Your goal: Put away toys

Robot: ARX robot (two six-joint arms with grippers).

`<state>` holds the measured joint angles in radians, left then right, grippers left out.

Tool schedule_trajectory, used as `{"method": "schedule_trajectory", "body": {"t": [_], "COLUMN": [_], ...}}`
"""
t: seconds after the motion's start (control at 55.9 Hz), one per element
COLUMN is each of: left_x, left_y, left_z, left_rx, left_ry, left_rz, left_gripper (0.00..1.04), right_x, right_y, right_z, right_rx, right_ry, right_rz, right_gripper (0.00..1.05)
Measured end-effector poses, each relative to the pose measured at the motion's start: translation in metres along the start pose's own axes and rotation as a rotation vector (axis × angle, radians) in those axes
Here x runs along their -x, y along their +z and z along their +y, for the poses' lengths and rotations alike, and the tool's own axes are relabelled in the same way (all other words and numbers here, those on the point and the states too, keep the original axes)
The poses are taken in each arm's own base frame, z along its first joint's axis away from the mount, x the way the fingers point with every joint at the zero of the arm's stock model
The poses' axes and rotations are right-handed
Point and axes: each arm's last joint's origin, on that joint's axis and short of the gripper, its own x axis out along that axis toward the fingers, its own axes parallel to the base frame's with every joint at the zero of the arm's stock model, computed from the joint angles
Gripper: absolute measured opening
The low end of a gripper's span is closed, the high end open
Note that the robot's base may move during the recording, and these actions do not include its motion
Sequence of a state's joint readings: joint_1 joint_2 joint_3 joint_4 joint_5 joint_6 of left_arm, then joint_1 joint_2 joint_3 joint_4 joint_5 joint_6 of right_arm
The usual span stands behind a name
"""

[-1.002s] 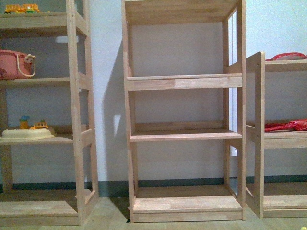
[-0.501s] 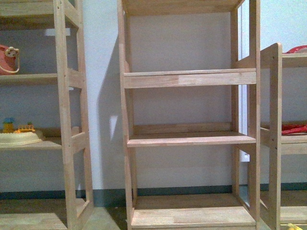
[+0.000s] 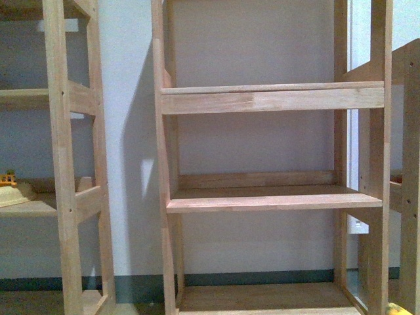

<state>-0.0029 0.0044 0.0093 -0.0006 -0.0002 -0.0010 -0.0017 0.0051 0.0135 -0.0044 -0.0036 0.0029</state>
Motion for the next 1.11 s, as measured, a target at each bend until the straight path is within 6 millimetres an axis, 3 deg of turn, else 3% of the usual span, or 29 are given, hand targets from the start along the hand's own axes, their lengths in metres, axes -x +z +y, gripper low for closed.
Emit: {"method": "schedule_trajectory", "body": {"t": [1.109], "left_x": [0.0], "left_y": [0.0], "left_z": [0.0], "left_rx": [0.0], "left_ry": [0.001], "left_rz": [0.0], "left_gripper": [0.98], "right_x": [0.0], "right_y": [0.0], "right_z": [-0.0001], "right_rx": [0.0], "right_ry": [-0.002], "right_rz": [0.0], "right_gripper": [0.06]}}
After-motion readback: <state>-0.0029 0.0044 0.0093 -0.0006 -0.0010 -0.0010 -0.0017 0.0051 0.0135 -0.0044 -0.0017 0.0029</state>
